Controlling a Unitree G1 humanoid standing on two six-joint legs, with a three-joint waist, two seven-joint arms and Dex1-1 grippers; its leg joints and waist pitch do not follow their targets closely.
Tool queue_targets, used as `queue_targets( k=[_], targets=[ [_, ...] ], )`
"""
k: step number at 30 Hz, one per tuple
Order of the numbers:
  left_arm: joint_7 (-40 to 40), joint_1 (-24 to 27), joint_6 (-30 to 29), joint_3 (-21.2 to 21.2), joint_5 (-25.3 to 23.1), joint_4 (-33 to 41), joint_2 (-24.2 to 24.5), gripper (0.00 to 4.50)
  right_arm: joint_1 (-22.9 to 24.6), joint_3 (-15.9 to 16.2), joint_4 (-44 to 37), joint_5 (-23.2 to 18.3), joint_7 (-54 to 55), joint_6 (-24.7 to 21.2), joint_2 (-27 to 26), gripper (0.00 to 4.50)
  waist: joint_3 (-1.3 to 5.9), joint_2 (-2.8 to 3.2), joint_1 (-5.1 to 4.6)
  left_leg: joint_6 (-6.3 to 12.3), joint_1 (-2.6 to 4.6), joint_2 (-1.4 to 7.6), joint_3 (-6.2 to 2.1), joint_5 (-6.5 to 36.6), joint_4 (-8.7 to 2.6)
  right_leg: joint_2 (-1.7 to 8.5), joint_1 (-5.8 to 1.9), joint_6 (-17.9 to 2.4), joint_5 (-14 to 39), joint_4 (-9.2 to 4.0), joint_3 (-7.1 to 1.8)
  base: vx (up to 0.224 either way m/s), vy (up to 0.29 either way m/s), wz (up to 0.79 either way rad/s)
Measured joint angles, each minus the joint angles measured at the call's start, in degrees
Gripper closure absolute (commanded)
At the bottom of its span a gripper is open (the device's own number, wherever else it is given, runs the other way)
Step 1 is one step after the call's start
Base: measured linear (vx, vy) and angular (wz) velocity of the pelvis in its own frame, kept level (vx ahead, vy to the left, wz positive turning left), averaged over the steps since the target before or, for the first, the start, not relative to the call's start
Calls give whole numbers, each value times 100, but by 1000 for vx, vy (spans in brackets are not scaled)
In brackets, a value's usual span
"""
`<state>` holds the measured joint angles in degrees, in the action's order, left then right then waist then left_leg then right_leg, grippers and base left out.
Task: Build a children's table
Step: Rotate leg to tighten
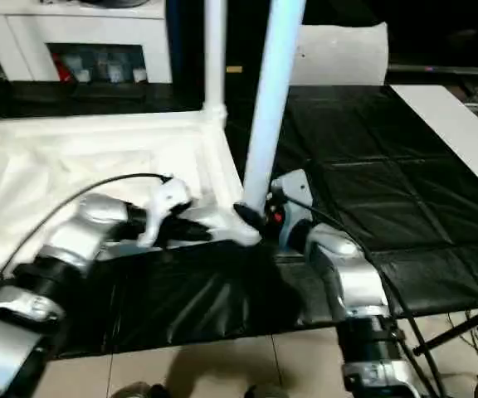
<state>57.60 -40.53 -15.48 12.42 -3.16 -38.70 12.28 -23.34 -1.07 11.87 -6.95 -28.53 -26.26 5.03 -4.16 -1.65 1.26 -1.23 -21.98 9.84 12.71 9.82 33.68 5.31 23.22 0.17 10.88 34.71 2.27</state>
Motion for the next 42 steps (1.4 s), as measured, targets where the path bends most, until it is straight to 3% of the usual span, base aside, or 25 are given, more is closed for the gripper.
queue_targets(
  k=[5,6,12,26,33,42],
  targets=[
    [-469,-63,-305,-90,-80,8,-348,450,-103,-156,-43,197,671,-169,-231,249,24,52,24,2,-7,-8,2,1,-42,-1,-8,-2,-2,-52,2,0,0,0],
    [-469,-61,-320,-83,-81,32,-350,450,-77,-156,-64,206,671,-139,-231,193,24,53,34,1,-7,-10,3,0,-53,-1,-9,-4,-4,-62,3,0,0,0],
    [-412,10,-289,-18,-101,218,-310,450,98,-155,-232,192,567,31,-226,142,22,53,56,2,-11,-9,4,1,-70,-1,-4,-27,-24,-66,11,0,0,0],
    [1572,375,800,164,185,458,728,450,146,465,-196,-504,-2479,453,1146,7,11,61,91,-3,-24,8,3,-2,-81,-12,9,-20,-20,-61,28,0,0,0],
    [2312,391,1140,262,286,379,996,450,4,731,68,-565,-3513,810,1669,7,-2,39,232,0,-33,8,4,-1,-55,-8,8,-26,-23,-50,27,0,0,0],
    [2664,232,1627,426,317,71,1117,450,-132,1038,295,-641,-4424,1095,1894,73,-24,0,331,2,-34,12,3,0,-12,-4,6,-30,-26,-20,25,0,0,0]
  ],
)
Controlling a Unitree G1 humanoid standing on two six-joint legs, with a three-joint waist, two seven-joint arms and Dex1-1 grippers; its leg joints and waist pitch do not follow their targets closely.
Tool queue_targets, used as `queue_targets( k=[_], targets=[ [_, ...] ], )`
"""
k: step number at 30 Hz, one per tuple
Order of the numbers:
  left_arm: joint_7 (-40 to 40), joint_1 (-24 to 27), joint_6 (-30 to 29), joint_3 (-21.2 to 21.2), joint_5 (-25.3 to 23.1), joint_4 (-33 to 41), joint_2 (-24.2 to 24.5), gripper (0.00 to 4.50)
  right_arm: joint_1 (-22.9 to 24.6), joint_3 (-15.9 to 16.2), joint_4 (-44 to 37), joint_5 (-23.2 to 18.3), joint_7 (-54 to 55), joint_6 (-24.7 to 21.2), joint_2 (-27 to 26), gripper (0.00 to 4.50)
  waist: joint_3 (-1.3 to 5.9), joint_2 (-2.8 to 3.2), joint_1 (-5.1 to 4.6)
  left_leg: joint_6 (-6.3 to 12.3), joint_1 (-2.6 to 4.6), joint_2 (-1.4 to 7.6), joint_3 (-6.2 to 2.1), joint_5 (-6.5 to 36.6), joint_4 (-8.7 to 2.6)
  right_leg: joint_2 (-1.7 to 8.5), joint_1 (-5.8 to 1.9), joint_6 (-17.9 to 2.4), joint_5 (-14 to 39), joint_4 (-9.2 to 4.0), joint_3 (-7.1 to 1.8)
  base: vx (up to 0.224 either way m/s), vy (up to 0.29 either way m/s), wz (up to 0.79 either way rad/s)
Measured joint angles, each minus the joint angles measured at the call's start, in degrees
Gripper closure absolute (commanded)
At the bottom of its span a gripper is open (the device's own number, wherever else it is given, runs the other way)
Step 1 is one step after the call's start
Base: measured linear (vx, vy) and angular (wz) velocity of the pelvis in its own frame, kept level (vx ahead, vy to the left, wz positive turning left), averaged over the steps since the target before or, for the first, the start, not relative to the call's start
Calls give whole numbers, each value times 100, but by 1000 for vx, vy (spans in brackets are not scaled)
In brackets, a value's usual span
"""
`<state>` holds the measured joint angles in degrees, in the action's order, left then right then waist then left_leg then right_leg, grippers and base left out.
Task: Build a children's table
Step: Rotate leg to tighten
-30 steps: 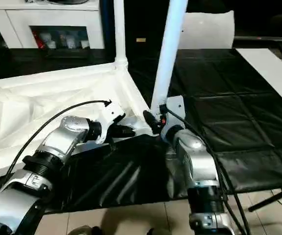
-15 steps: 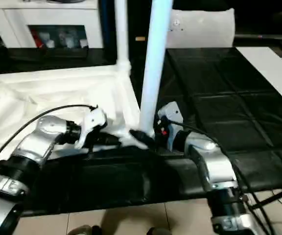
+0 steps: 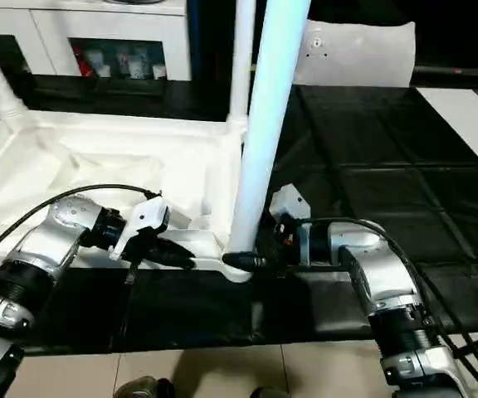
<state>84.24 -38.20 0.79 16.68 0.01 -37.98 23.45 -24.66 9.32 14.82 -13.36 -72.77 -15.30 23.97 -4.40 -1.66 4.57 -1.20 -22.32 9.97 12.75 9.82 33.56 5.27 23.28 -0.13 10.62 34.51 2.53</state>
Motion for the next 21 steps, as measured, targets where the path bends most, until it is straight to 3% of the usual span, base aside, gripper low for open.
queue_targets(
  k=[4,16,21],
  targets=[
    [169,-17,93,20,-11,-55,10,450,-44,55,166,0,-257,58,72,123,-3,-5,61,0,-1,0,0,0,4,1,-1,-2,-1,2,0,0,0,0],
    [345,-84,319,114,16,-163,65,450,-192,181,399,-13,-599,199,150,234,-4,-22,73,1,-1,2,-1,0,26,3,0,-2,-1,30,0,0,0,0],
    [380,-87,349,112,18,-175,73,450,-193,191,403,-12,-633,235,149,248,-4,-30,73,0,0,3,-2,0,33,4,0,-1,-1,38,-1,0,0,0]
  ],
)
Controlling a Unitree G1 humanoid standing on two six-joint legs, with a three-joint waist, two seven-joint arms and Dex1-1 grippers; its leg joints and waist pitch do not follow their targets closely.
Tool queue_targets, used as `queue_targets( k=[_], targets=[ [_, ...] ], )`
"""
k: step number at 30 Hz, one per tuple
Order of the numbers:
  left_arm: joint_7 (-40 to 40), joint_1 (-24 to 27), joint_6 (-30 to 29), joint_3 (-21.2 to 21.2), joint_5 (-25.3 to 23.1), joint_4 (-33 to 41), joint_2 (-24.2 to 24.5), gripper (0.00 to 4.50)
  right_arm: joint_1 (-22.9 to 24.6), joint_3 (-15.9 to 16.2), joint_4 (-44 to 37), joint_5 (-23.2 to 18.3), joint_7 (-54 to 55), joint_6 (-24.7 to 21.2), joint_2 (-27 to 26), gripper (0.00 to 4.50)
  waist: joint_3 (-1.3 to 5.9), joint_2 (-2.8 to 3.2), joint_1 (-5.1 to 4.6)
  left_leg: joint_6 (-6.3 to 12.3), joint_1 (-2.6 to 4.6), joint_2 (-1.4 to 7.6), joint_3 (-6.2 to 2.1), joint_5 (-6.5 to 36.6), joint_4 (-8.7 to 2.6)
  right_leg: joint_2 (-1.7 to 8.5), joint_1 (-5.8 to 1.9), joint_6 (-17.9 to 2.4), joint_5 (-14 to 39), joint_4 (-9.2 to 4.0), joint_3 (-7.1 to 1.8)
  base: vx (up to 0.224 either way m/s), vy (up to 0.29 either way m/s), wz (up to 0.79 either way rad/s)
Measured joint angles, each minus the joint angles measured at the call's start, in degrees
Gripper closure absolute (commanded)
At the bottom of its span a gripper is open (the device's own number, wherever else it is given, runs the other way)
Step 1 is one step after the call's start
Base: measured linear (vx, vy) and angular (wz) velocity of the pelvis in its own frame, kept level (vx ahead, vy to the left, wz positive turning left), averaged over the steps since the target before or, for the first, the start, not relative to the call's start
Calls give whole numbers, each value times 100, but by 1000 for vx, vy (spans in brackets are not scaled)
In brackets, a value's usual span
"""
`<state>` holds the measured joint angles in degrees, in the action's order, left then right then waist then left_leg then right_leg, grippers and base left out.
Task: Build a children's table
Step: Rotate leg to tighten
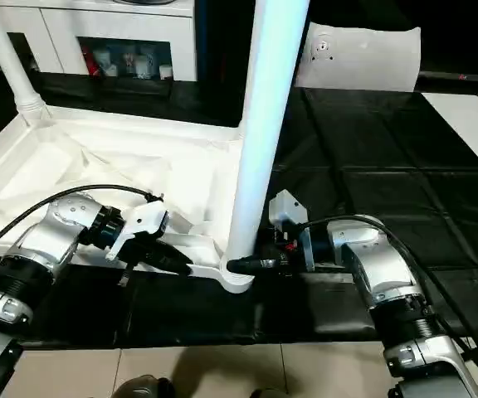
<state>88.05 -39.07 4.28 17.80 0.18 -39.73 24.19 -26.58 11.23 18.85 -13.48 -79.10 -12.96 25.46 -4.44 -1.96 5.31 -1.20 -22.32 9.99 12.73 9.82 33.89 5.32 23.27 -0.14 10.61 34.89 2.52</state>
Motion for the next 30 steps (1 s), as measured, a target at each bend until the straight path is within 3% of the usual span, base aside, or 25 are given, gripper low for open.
queue_targets(
  k=[9,12,17,19,24,26,30],
  targets=[
    [-406,12,-354,-30,-45,19,-155,450,435,-229,-429,-36,698,-393,-224,250,1,-14,11,-1,18,0,0,0,2,1,-11,0,0,6,-5,0,0,0],
    [-1210,23,-837,-277,-185,20,-401,450,518,-556,-540,187,1887,-707,-660,250,3,-14,-75,-7,38,-1,-2,-4,3,0,-16,18,11,8,-7,0,0,0],
    [-2539,-14,-1623,-500,-308,60,-1025,450,531,-1135,-686,537,3971,-1241,-1575,251,41,54,-343,-7,44,-16,-3,-4,5,5,-21,27,16,-19,-24,0,0,0],
    [-2908,-30,-1819,-552,-338,59,-1241,450,470,-1203,-696,679,4521,-1340,-1757,251,58,88,-386,-6,43,-18,-6,-3,0,5,-22,27,17,-44,-21,0,0,0],
    [-3621,-124,-2049,-661,-447,27,-1559,450,181,-1379,-503,977,5677,-1427,-2292,251,60,100,-479,-5,28,-20,-8,-3,-13,4,-15,27,16,-80,-17,0,0,0],
    [-3643,-140,-2081,-662,-449,38,-1580,450,183,-1379,-500,1006,5715,-1368,-2295,196,60,100,-488,3,24,-28,-6,2,-17,4,-17,26,15,-89,-27,0,0,0],
    [-3594,-121,-2063,-625,-461,132,-1546,450,262,-1378,-609,1005,5703,-1289,-2333,159,59,98,-486,17,22,-30,-6,10,-24,4,-16,20,-2,-88,-28,0,0,0]
  ],
)
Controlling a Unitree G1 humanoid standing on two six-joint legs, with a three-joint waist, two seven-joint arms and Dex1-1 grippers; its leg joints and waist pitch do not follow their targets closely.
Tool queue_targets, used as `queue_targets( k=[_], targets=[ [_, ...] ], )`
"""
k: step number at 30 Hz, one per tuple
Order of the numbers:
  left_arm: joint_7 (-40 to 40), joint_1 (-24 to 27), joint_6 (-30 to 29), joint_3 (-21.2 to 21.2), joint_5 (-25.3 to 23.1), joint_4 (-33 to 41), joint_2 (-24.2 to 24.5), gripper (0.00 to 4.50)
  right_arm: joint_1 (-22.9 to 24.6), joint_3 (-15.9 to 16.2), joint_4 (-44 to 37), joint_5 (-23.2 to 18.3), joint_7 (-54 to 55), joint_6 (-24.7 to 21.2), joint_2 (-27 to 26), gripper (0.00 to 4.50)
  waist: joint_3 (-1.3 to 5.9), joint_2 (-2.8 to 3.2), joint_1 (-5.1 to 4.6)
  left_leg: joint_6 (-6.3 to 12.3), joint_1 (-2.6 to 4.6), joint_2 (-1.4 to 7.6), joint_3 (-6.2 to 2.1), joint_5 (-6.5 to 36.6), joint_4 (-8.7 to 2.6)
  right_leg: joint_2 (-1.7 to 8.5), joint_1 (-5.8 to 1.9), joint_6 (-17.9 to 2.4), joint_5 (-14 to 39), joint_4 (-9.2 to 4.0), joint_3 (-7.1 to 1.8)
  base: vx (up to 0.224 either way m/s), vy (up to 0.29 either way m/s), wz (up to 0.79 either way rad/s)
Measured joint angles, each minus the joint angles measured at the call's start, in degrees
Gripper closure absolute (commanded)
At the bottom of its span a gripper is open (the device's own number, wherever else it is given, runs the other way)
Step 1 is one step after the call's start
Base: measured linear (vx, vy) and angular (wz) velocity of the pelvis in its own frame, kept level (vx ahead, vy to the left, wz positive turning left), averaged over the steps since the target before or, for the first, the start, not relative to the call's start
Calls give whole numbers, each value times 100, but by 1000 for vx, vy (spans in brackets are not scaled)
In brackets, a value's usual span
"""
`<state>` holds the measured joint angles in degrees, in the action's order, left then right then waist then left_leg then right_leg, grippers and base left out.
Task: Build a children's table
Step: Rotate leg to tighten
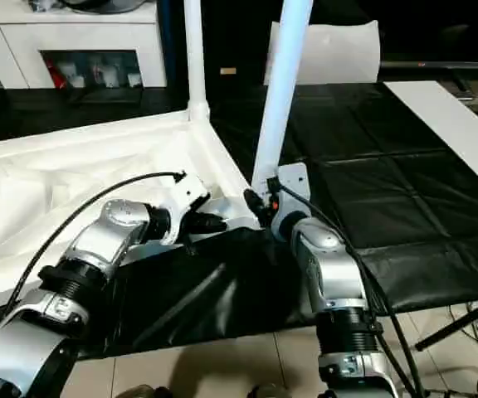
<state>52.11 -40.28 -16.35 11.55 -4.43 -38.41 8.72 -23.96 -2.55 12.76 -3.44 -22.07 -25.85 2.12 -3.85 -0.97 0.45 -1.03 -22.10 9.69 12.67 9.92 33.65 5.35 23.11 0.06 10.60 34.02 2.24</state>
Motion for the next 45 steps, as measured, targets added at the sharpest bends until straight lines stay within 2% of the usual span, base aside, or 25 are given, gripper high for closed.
queue_targets(
  k=[5,12,15,21,27,29,31,34,37,40,43,45],
  targets=[
    [267,208,72,39,6,355,177,450,211,27,-216,-167,-441,109,113,113,0,0,13,-4,4,9,0,-1,-36,-5,7,-24,-19,4,19,0,0,0],
    [994,475,464,79,97,646,623,450,468,351,-429,-600,-2056,236,987,59,-1,0,82,-9,6,22,-1,-4,-66,-15,18,-5,-8,10,34,0,0,0],
    [1377,511,677,124,185,645,829,450,491,426,-429,-764,-2740,305,1374,18,-4,0,117,-10,3,21,1,-4,-63,-14,19,-6,-8,8,30,0,0,0],
    [2406,469,958,255,339,562,1124,450,355,751,-375,-991,-3961,520,1949,5,-10,-11,220,-10,-4,21,6,-4,-54,-9,18,-6,-9,10,30,0,0,0],
    [2987,379,1316,379,457,314,1342,450,316,831,-197,-1156,-4801,632,2236,5,-26,-38,306,-9,-9,23,7,-4,-42,-9,17,-9,-11,15,33,0,0,0],
    [3171,333,1441,456,467,238,1408,450,226,922,-102,-1200,-5017,652,2293,33,-29,-43,329,-9,-10,24,7,-4,-36,-8,17,-10,-11,19,33,0,0,0],
    [3297,303,1549,476,467,170,1439,450,156,985,-71,-1226,-5196,707,2341,33,-34,-51,352,-9,-12,25,7,-4,-30,-8,16,-11,-12,19,33,0,0,0],
    [3435,246,1688,526,462,106,1452,450,76,1097,17,-1239,-5407,853,2405,74,-45,-72,409,-7,-18,25,7,-3,-14,-6,16,-16,-15,20,32,0,0,0],
    [3487,175,1787,575,457,19,1452,450,40,1204,166,-1205,-5544,919,2404,92,-53,-84,451,-6,-21,25,7,-2,-9,-6,16,-23,-19,20,31,0,0,0],
    [3509,134,1869,591,458,-76,1453,450,-87,1227,309,-1193,-5641,996,2402,115,-54,-86,457,-6,-21,26,7,-3,-5,-6,16,-26,-21,25,31,0,0,0],
    [3514,123,1926,592,458,-91,1453,450,-142,1238,349,-1194,-5723,1040,2408,157,-65,-108,470,-7,-20,29,6,-3,-2,-5,17,-26,-20,35,33,0,0,0],
    [3521,120,1934,592,458,-92,1456,450,-142,1266,382,-1194,-5747,1048,2408,163,-69,-114,469,-7,-20,29,6,-3,-2,-6,18,-26,-20,36,33,0,0,0]
  ],
)
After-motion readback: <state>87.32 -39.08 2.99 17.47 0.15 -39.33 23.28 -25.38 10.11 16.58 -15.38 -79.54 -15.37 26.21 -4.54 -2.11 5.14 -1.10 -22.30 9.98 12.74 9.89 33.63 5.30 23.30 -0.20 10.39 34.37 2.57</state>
